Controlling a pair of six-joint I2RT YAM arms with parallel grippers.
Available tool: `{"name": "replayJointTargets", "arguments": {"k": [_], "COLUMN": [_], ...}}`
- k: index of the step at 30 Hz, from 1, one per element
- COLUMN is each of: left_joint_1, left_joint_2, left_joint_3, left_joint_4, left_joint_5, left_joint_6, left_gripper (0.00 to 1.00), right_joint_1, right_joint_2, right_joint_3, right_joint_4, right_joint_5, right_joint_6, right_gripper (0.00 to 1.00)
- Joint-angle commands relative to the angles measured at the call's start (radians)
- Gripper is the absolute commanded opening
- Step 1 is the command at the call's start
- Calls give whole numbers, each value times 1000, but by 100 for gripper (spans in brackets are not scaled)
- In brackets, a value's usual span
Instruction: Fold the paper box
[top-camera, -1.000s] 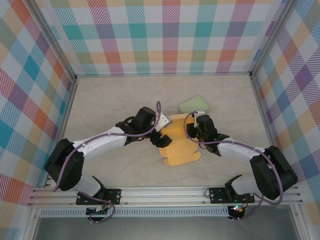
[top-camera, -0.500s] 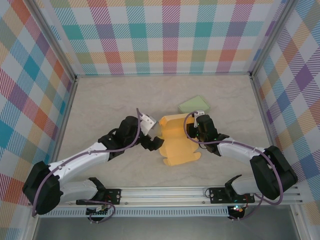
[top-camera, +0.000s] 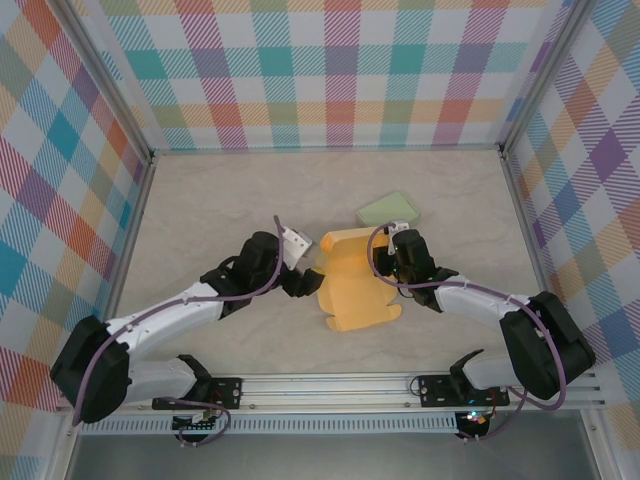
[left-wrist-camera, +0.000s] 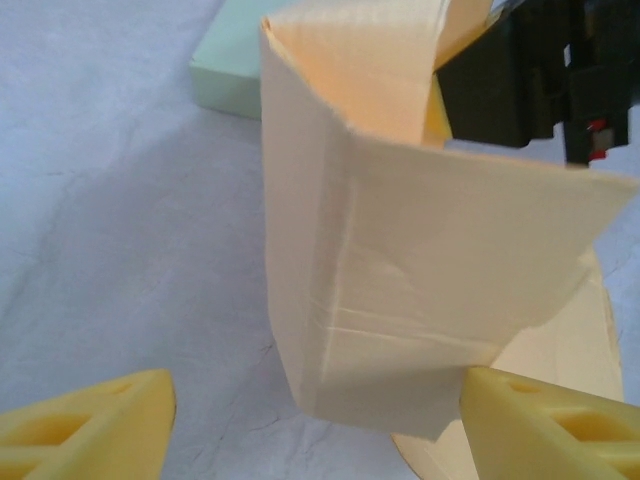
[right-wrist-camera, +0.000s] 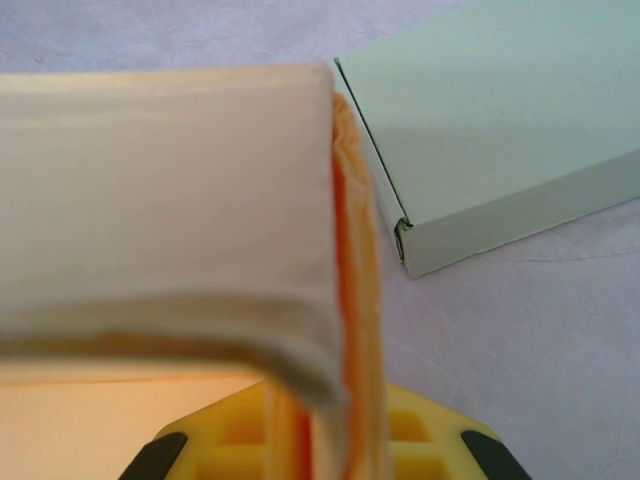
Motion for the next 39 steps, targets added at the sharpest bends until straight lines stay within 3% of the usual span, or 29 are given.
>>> {"name": "replayJointTargets", "arguments": {"k": [1,7,13,21,30,35,39], "left_joint_1": [10,9,-13,-77,-185,-217,-231], "left_joint_2": [54,124,175,208,292,340,374], "left_joint_3": [60,120,152,157,171,177,198], "left_joint_4": [26,49,71,119,243,315,348], "left_joint_5": [36,57,-27,-272,-630,-819,-876], "left_joint_6": [33,38,25,16,-9,-92,-120], "left_gripper": [71,56,55,46,16,12,11], "right_joint_1": [7,8,7,7,34,57,78], "right_joint_2": [1,2,5,5,25,-1,-47], "right_joint_3": [6,8,9,10,31,33,31], "right_joint_4": [29,28,28,28,0,-32,-58], "right_joint_5": [-7,-8,-8,-11,7,8,7], "right_joint_6": [0,1,1,3,21,71,117], "right_gripper": [0,0,0,0,0,0,0]}}
